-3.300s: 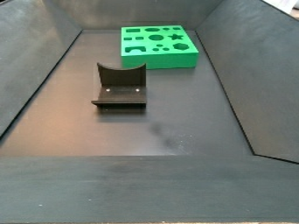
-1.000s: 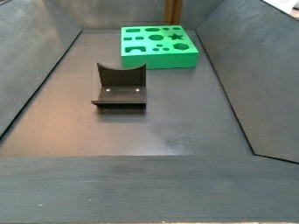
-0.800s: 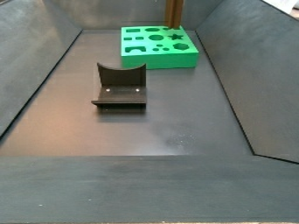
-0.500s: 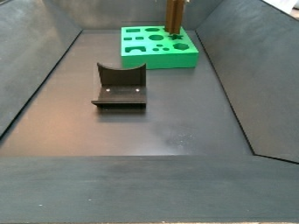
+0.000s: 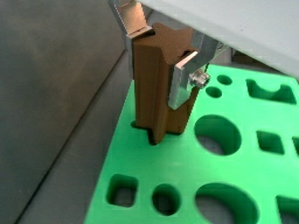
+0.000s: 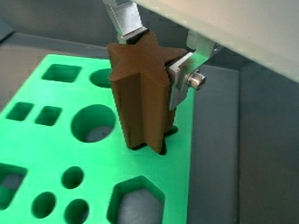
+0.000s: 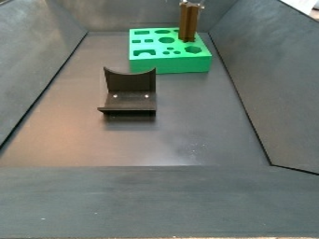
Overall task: Pick up the star object. Move up. Place the star object on the fixture. Regrasp the star object. Move to above the board. Insert the star object.
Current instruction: Insert the star object.
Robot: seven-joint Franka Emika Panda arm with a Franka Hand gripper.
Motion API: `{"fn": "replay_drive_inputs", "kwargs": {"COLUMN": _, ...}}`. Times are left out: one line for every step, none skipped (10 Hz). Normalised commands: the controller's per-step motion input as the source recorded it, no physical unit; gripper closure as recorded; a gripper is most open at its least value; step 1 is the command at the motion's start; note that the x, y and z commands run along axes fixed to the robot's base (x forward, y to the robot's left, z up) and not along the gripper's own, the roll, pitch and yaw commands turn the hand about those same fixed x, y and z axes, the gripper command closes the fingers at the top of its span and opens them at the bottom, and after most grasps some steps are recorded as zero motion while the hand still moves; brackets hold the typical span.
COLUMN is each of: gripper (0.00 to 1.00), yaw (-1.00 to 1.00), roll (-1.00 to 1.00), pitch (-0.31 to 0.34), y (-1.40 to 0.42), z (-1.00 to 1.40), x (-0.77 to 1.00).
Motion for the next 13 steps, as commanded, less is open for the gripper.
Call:
{"fn": "replay_drive_inputs", "kwargs": {"gripper": 1.0, "yaw": -0.44, "roll": 0.0, "pitch": -0.031, "y": -0.08, "z": -0.35, "x": -0.02}}
{"fn": "replay_drive_inputs", "kwargs": {"gripper": 1.0, "yaw": 0.0, "roll": 0.01, "pitch": -0.016, "y": 0.0, "z": -0.17, "x": 0.0}}
{"fn": "replay_drive_inputs", "kwargs": {"gripper": 1.0, "yaw": 0.0, "roll": 0.06, "pitch": 0.0, "y": 0.0, "z": -0.28, "x": 0.0}}
{"fn": "replay_drive_inputs", "kwargs": {"gripper": 1.0, "yaw": -0.01, "roll": 0.13, "pitch": 0.0, "y": -0.01, "z": -0.34, "x": -0.02}}
{"fn": "replay_drive_inputs", "kwargs": {"gripper": 1.0, "yaw": 0.11, "roll": 0.16, "pitch": 0.0, "y": 0.01, "z": -0.36, "x": 0.0}}
{"fn": "replay_drive_inputs", "kwargs": {"gripper": 1.0, "yaw": 0.15, "roll": 0.11, "pitch": 0.0, "y": 0.02, "z": -0.37, "x": 0.0}}
{"fn": "replay_drive_inputs", "kwargs": {"gripper": 1.0, "yaw": 0.09, "roll": 0.09, "pitch": 0.0, "y": 0.0, "z": -0.37, "x": 0.0}}
{"fn": "replay_drive_inputs", "kwargs": {"gripper": 1.0, "yaw": 0.07, "roll": 0.08, "pitch": 0.0, "y": 0.0, "z": -0.35, "x": 0.0}}
{"fn": "replay_drive_inputs", "kwargs": {"gripper": 1.0, "yaw": 0.07, "roll": 0.1, "pitch": 0.0, "y": 0.0, "z": -0.39, "x": 0.0}}
{"fn": "replay_drive_inputs", "kwargs": {"gripper": 1.0, "yaw": 0.03, "roll": 0.1, "pitch": -0.029, "y": -0.13, "z": -0.39, "x": -0.11}}
{"fn": "replay_drive_inputs", "kwargs": {"gripper": 1.0, "yaw": 0.0, "roll": 0.09, "pitch": -0.086, "y": -0.19, "z": -0.35, "x": -0.21}}
{"fn": "replay_drive_inputs", "kwargs": {"gripper": 1.0, "yaw": 0.0, "roll": 0.11, "pitch": -0.084, "y": -0.12, "z": -0.29, "x": -0.25}}
{"fn": "replay_drive_inputs", "kwargs": {"gripper": 1.0, "yaw": 0.0, "roll": 0.12, "pitch": -0.069, "y": -0.07, "z": -0.3, "x": -0.19}}
